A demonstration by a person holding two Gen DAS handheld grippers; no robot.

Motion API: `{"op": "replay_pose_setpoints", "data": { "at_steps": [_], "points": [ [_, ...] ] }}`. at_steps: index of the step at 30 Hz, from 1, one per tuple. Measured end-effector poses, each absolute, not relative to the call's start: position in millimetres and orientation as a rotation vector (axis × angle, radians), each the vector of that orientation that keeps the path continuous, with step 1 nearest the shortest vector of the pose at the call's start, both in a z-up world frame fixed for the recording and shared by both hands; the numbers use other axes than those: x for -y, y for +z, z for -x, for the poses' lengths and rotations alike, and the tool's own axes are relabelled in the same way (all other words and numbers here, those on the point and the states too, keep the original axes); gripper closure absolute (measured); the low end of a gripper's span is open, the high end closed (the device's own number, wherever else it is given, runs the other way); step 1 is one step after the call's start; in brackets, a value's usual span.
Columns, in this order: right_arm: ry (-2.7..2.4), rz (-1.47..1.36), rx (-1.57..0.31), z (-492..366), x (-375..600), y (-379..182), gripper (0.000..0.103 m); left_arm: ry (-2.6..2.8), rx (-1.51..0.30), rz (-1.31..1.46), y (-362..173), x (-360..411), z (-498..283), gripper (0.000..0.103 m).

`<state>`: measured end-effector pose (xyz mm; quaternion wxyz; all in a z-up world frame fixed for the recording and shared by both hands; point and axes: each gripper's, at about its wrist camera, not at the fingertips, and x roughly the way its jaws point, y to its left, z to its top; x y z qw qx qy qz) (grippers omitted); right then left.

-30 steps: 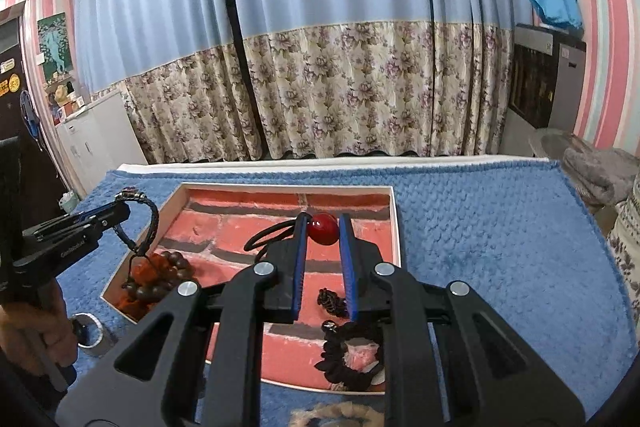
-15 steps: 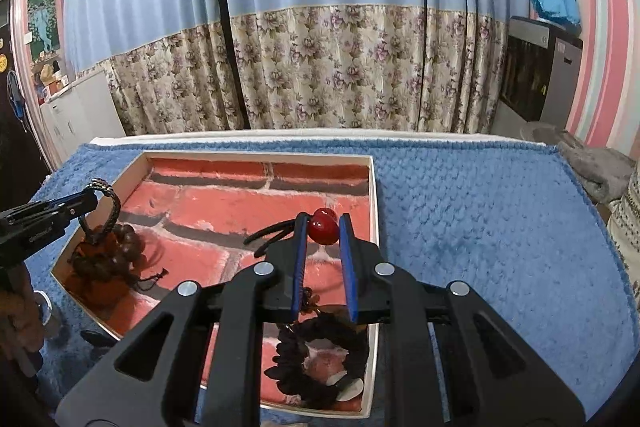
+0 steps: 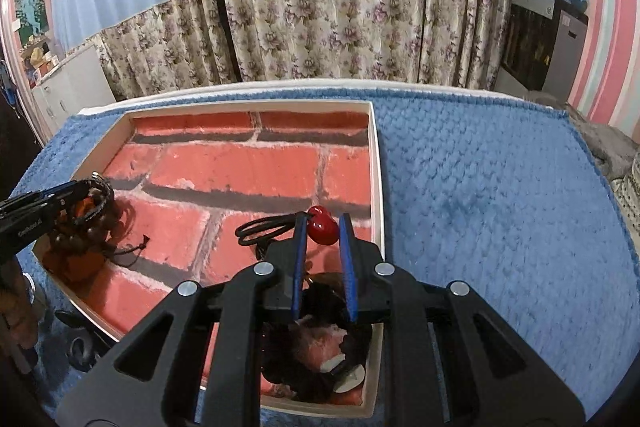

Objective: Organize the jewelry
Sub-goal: 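Carry both held items over the tray and lower them inside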

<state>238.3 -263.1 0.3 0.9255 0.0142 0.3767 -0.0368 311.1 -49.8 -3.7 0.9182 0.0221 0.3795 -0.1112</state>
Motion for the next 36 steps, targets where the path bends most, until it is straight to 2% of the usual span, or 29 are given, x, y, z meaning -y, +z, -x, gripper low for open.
{"op": "replay_pose_setpoints", "data": {
  "at_steps": [14, 17, 19, 26, 30, 36],
  "points": [
    [-0.092, -0.027, -0.795, -239.3, 266.9, -10.7, 0.086, -0.211, -0.786, -0.048, -11.1, 48.0, -301.1, 0.085],
    [-0.087, -0.032, -0.793, -239.7, 266.8, -11.2, 0.086, -0.201, -0.784, -0.053, -11.1, 48.6, -299.8, 0.078],
    [-0.085, -0.033, -0.788, -239.6, 266.6, -10.3, 0.085, -0.189, -0.778, -0.051, -9.8, 47.3, -298.1, 0.062],
    [-0.079, -0.037, -0.777, -238.3, 266.2, -8.5, 0.086, -0.196, -0.768, -0.055, -6.1, 46.5, -292.9, 0.061],
    [-0.077, -0.044, -0.758, -235.2, 267.7, -4.5, 0.081, -0.194, -0.759, -0.054, -1.4, 47.5, -291.1, 0.053],
    [-0.079, -0.056, -0.732, -231.3, 271.5, 3.7, 0.081, -0.204, -0.747, -0.043, 5.4, 50.5, -288.0, 0.051]
  ]
}}
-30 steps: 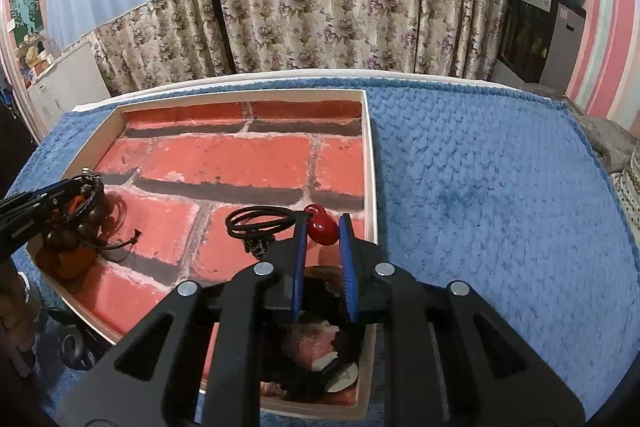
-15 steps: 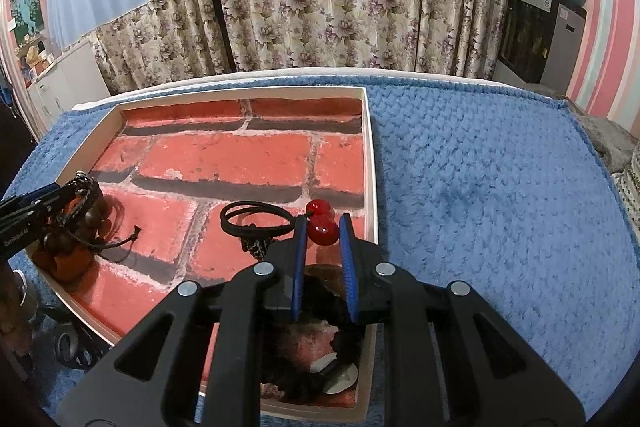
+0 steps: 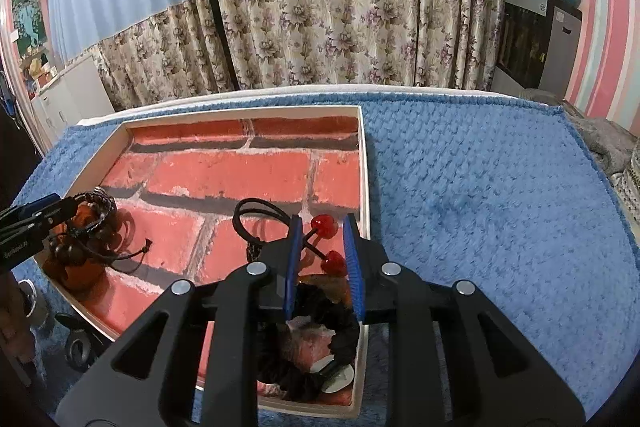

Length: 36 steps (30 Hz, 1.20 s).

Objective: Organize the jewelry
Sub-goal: 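Carry both held items over the tray and lower them inside, then open both tools to release the bracelet and hair tie, then withdraw both tools toward the white-band watch and cream scrunchie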

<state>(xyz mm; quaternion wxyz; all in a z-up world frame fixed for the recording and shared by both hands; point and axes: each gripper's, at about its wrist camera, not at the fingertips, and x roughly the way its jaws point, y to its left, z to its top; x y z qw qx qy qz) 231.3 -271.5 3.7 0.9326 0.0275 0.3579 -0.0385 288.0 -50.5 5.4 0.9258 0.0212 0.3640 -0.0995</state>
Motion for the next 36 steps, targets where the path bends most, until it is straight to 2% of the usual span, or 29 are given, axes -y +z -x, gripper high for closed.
{"op": "replay_pose_setpoints", "data": {
  "at_steps": [5, 7, 8, 9, 12, 20, 29, 34, 36],
  "points": [
    [-0.082, -0.063, -0.713, -227.1, 275.2, 10.8, 0.080, -0.206, -0.733, -0.053, 12.3, 51.6, -283.8, 0.049],
    [-0.083, -0.068, -0.702, -225.2, 276.2, 13.6, 0.069, -0.203, -0.731, -0.055, 14.6, 51.7, -283.2, 0.046],
    [-0.082, -0.072, -0.694, -223.9, 277.2, 15.7, 0.067, -0.201, -0.728, -0.052, 16.1, 50.7, -282.9, 0.044],
    [-0.082, -0.074, -0.688, -223.0, 277.5, 17.0, 0.066, -0.195, -0.723, -0.047, 19.0, 49.4, -282.1, 0.037],
    [-0.086, -0.080, -0.669, -220.3, 279.2, 23.8, 0.059, -0.190, -0.722, -0.044, 23.0, 46.6, -281.3, 0.035],
    [-0.083, -0.117, -0.615, -210.4, 287.8, 46.9, 0.056, -0.199, -0.726, -0.052, 27.9, 44.9, -280.2, 0.035],
    [-0.114, -0.087, -0.566, -169.4, 306.3, 85.0, 0.052, -0.154, -0.649, -0.055, 73.2, 3.8, -249.9, 0.034],
    [-0.156, -0.085, -0.581, -124.1, 325.4, 80.2, 0.049, -0.108, -0.612, -0.030, 80.8, -36.2, -209.8, 0.026],
    [-0.166, -0.087, -0.603, -107.1, 328.7, 70.3, 0.049, -0.110, -0.609, -0.026, 74.8, -44.6, -190.6, 0.026]
  ]
}}
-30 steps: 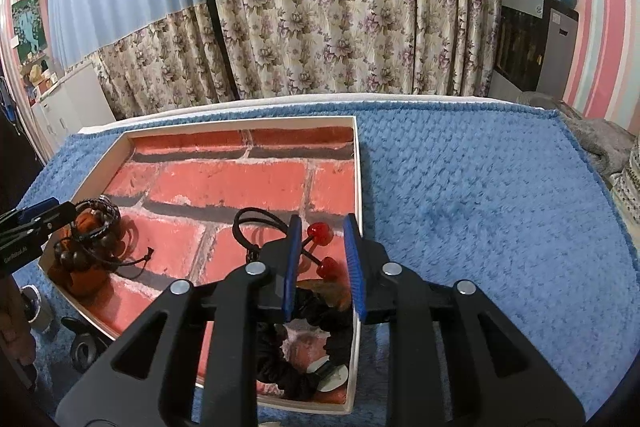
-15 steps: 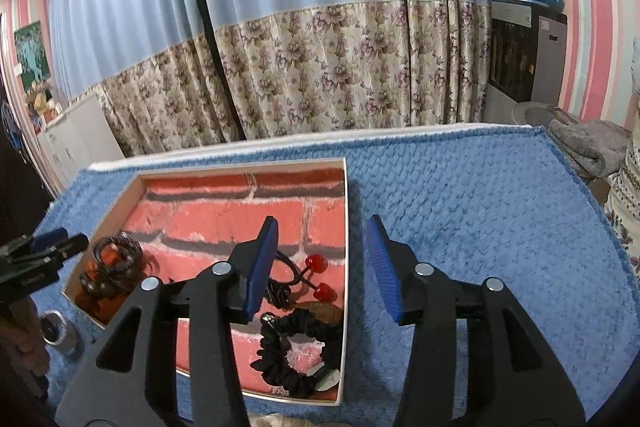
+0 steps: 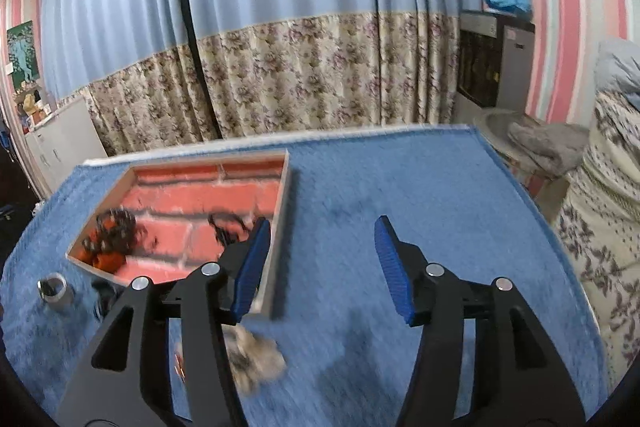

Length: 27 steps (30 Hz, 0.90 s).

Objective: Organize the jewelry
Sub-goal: 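Withdraw both tools toward the white-band watch and cream scrunchie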

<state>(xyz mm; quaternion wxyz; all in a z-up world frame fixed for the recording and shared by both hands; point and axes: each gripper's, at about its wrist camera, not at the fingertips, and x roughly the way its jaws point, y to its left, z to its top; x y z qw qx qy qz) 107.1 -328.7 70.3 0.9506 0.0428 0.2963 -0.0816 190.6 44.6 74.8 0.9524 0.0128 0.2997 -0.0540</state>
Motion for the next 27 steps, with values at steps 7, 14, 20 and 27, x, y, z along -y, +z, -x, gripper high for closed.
{"op": "replay_pose_setpoints", "data": {
  "at_steps": [7, 14, 20, 27],
  "points": [
    [-0.157, -0.095, -0.691, -69.9, 320.4, 31.3, 0.048, -0.113, -0.667, -0.037, 33.2, -50.6, -150.0, 0.026],
    [-0.128, -0.093, -0.720, -68.2, 301.2, 18.0, 0.047, -0.156, -0.696, -0.017, 15.0, -31.8, -133.4, 0.026],
    [-0.090, -0.069, -0.727, -80.5, 282.7, 16.6, 0.046, -0.156, -0.687, -0.056, 14.2, -12.1, -138.9, 0.026],
    [-0.073, -0.057, -0.755, -99.3, 268.0, 7.1, 0.046, -0.099, -0.716, -0.050, 4.1, -37.3, -152.4, 0.026]
  ]
}}
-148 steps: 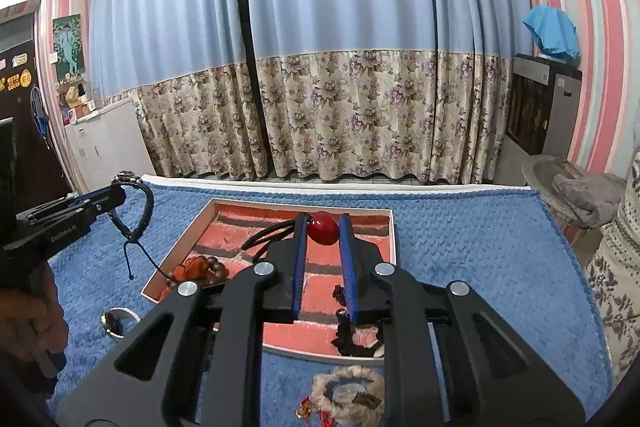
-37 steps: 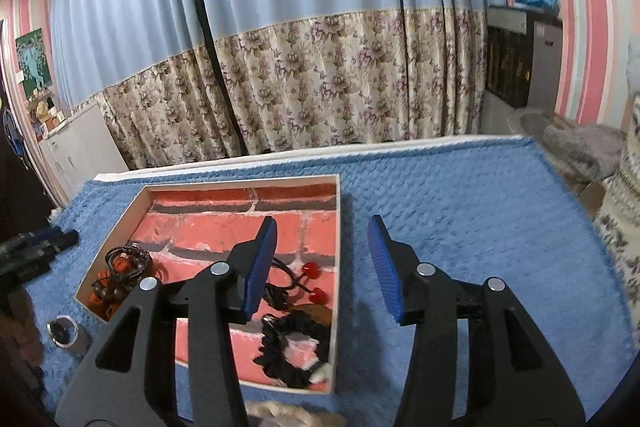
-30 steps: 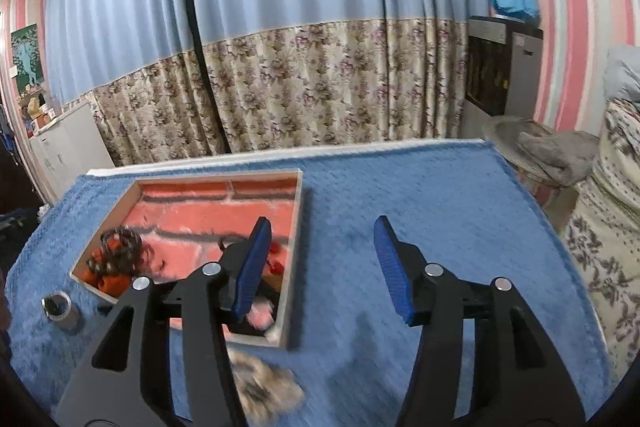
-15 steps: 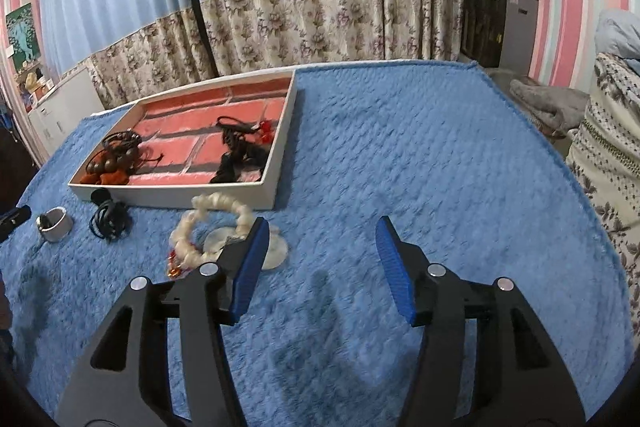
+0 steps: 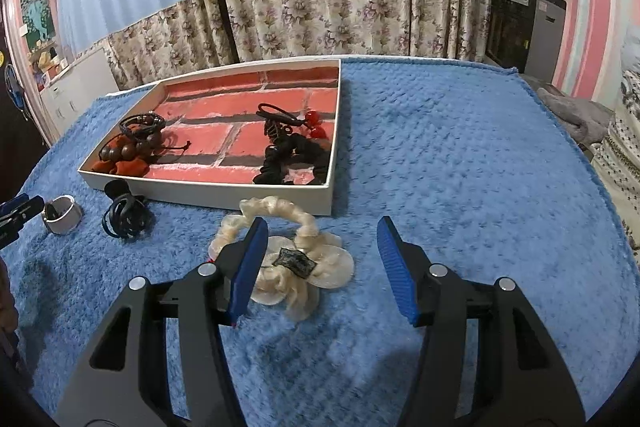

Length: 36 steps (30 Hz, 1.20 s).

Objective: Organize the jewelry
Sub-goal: 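Withdraw both tools toward the white-band watch and cream scrunchie, then grasp the white-band watch with the left tool while the right tool grasps the cream scrunchie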

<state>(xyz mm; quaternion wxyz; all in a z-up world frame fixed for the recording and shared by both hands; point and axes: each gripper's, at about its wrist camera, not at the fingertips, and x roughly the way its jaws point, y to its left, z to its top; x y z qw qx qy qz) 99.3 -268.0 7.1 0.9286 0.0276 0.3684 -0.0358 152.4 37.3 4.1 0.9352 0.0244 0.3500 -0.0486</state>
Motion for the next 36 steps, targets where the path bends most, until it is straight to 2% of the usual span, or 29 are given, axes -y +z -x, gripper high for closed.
{"op": "replay_pose_setpoints", "data": {
  "at_steps": [9, 10, 11, 14, 18, 21, 22, 27, 33, 36],
  "points": [
    [-0.097, -0.065, -0.786, -111.7, 266.6, -8.2, 0.046, -0.062, -0.780, -0.022, -18.8, -55.6, -176.1, 0.029],
    [-0.099, -0.062, -0.790, -112.7, 266.1, -10.2, 0.046, -0.060, -0.785, -0.028, -21.6, -55.5, -177.4, 0.038],
    [-0.101, -0.056, -0.796, -114.2, 265.0, -12.5, 0.046, -0.066, -0.801, -0.038, -25.7, -54.5, -179.6, 0.043],
    [-0.109, -0.046, -0.816, -120.3, 263.3, -20.1, 0.046, -0.095, -0.820, -0.049, -32.5, -49.9, -181.4, 0.054],
    [-0.116, -0.053, -0.834, -126.4, 264.0, -26.0, 0.057, -0.115, -0.824, -0.034, -33.8, -50.6, -181.6, 0.067],
    [-0.110, -0.058, -0.847, -128.8, 264.7, -28.6, 0.069, -0.117, -0.821, -0.020, -34.1, -53.2, -181.1, 0.070],
    [-0.109, -0.057, -0.847, -129.4, 264.1, -28.7, 0.071, -0.113, -0.819, -0.021, -33.4, -52.7, -180.5, 0.076],
    [-0.105, -0.079, -0.831, -126.4, 267.2, -26.8, 0.083, -0.118, -0.817, 0.006, -32.0, -56.4, -179.2, 0.076],
    [-0.105, -0.084, -0.820, -120.8, 268.7, -24.4, 0.091, -0.107, -0.810, -0.004, -29.9, -54.1, -177.7, 0.076],
    [-0.104, -0.089, -0.807, -116.0, 270.0, -21.4, 0.092, -0.103, -0.807, 0.006, -28.6, -55.9, -176.1, 0.077]
  ]
}}
